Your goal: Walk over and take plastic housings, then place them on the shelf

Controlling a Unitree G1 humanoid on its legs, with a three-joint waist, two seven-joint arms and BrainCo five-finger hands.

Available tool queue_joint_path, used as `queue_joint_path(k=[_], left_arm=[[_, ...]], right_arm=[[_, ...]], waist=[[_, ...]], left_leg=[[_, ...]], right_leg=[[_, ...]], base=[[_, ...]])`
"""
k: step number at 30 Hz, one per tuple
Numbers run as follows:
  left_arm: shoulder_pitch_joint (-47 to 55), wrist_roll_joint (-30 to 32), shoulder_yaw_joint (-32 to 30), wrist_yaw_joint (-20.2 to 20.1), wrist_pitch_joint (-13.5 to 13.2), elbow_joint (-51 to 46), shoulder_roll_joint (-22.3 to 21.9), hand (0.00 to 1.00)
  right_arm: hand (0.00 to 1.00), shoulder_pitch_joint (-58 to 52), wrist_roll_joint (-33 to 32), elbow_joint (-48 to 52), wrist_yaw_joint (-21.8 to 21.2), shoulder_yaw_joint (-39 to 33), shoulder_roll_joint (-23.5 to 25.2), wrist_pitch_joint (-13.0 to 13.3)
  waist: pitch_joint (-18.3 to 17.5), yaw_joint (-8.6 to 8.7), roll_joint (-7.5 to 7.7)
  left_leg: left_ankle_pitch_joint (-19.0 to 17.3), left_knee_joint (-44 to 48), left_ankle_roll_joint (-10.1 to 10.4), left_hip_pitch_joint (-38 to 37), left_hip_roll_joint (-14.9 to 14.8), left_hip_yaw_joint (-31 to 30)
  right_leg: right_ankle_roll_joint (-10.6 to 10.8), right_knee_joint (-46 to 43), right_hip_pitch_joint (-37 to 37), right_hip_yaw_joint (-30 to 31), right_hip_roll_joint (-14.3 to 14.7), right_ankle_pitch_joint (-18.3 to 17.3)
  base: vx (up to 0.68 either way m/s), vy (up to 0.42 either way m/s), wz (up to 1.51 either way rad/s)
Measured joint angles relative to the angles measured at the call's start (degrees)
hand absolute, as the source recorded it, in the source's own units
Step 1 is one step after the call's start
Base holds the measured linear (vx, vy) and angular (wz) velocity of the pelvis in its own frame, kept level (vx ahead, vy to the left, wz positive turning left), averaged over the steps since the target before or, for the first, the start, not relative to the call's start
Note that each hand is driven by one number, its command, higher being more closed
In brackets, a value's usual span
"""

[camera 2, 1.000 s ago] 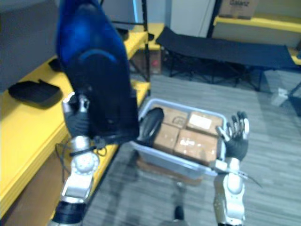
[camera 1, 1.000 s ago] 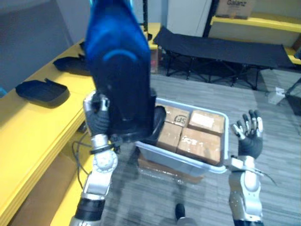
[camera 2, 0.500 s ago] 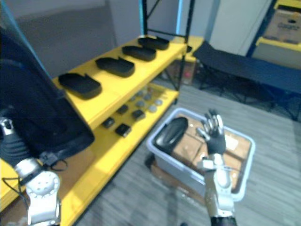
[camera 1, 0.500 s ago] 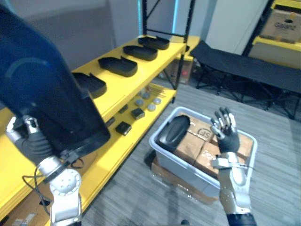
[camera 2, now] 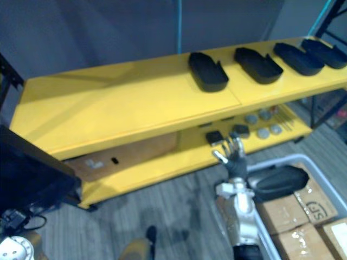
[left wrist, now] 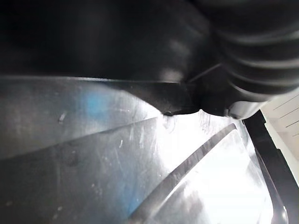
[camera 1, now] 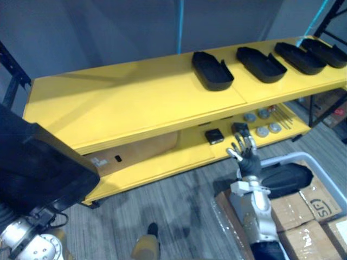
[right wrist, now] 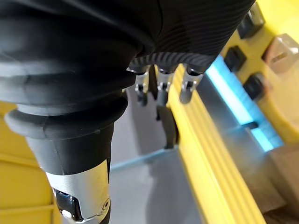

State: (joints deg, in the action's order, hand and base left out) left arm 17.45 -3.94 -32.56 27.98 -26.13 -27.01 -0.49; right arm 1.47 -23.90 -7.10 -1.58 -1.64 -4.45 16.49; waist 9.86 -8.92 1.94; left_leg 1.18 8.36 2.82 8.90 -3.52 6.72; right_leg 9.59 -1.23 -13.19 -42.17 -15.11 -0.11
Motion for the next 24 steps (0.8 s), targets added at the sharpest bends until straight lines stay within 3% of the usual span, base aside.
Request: queue_joint_path(k=[2,4,6,7,10,17,19,21,22,23,24], left_arm=[[0.0,0.0,0.0,-0.2,0.0,0.0,0.0,1.00],[0.3,-0.2,1.1,-2.2,0.0,0.0,0.3,1.00],[-2.9,-1.3,7.0,-8.8,0.0,1.6,5.0,1.00],[-6.3,-1.2,10.4,-11.7,0.1,3.7,7.6,1.00],[-6.8,-1.2,11.4,-13.9,0.7,4.1,8.1,1.00],[-1.0,-2.5,11.2,-17.5,1.3,3.4,7.7,1.00],[-0.5,-2.5,10.7,-18.1,1.1,2.1,7.4,1.00],[-0.7,-2.4,9.8,-18.2,1.1,0.6,6.9,1.00],[-0.7,-2.3,8.8,-18.5,1.1,-1.2,6.9,1.00],[-0.8,-2.3,8.5,-18.6,1.0,-2.1,6.8,1.00],[-1.7,-2.4,8.4,-18.5,0.3,-2.3,6.3,1.00]], right_arm=[[0.00,0.0,0.0,0.0,0.0,0.0,0.0,0.0],[0.00,0.0,0.0,0.2,0.1,0.0,0.1,0.3],[0.00,-4.0,0.5,4.5,-0.9,-4.0,0.0,0.2],[0.00,-6.0,0.5,6.7,-0.9,-6.2,0.0,0.7],[0.00,-4.5,1.1,6.6,-1.1,-6.6,0.0,0.8],[0.00,-4.8,1.7,6.7,-2.3,-6.1,0.1,0.5],[0.00,-5.8,1.7,6.7,-2.2,-6.1,0.4,0.5],[0.00,-6.1,1.7,6.7,-2.2,-7.3,0.9,0.5],[0.00,-6.8,1.7,6.7,-2.1,-8.3,1.2,0.6],[0.00,-7.2,1.7,6.8,-2.1,-9.0,1.1,0.8],[0.00,-7.8,1.7,6.7,-2.1,-9.5,0.3,0.9]], waist=[[0.1,0.02,-0.24],[0.9,0.45,-0.43],[1.6,4.04,-1.16],[1.3,3.78,0.21],[2.1,3.42,0.88],[2.4,1.93,1.13],[2.6,1.93,1.62],[3.1,2.48,2.87],[2.9,2.73,3.96],[2.6,3.23,3.94],[2.6,3.37,2.95]], left_leg=[[0.0,0.0,-0.1,0.1,-0.1,0.0],[-0.2,0.2,0.2,0.7,0.7,-1.4],[-0.6,1.9,-1.0,3.2,3.5,-10.4],[1.6,-0.7,-1.1,3.1,5.5,-12.9],[5.4,-3.1,-0.4,3.6,6.9,-14.7],[4.5,-5.1,-0.7,-0.9,7.0,-13.7],[4.1,-6.0,-0.8,-1.0,7.5,-11.4],[3.2,-4.3,-2.8,-0.5,8.4,-8.9],[0.2,-1.0,-4.5,0.1,9.9,-6.9],[-1.6,0.1,-4.4,0.1,10.3,-6.5],[-2.5,2.2,-4.1,0.3,10.3,-7.0]], right_leg=[[0.0,0.0,0.1,0.0,0.1,0.0],[-0.7,-2.7,0.6,3.5,0.2,-3.8],[-6.3,-6.9,3.8,21.9,5.8,-13.3],[-6.8,-10.1,5.2,25.2,5.8,-15.7],[-4.1,-11.7,5.5,23.1,5.3,-15.7],[-3.5,-10.7,1.2,23.6,4.9,-15.2],[-5.1,-9.3,1.2,23.2,3.8,-17.5],[-7.4,-10.8,2.0,23.4,2.0,-19.5],[-8.3,-11.0,1.2,23.1,0.7,-19.9],[-8.9,-13.1,1.1,23.3,0.5,-19.5],[-11.3,-24.0,5.6,25.1,-0.7,-17.9]], base=[[0.00,0.000,0.00],[-0.01,-0.013,0.44],[-0.03,-0.049,1.99],[0.02,-0.047,1.89],[0.08,-0.049,0.73],[0.05,-0.035,0.04],[-0.03,0.042,-0.11],[0.05,0.081,0.03],[0.16,0.068,-0.01],[0.17,0.139,0.11],[0.12,0.205,0.23]])
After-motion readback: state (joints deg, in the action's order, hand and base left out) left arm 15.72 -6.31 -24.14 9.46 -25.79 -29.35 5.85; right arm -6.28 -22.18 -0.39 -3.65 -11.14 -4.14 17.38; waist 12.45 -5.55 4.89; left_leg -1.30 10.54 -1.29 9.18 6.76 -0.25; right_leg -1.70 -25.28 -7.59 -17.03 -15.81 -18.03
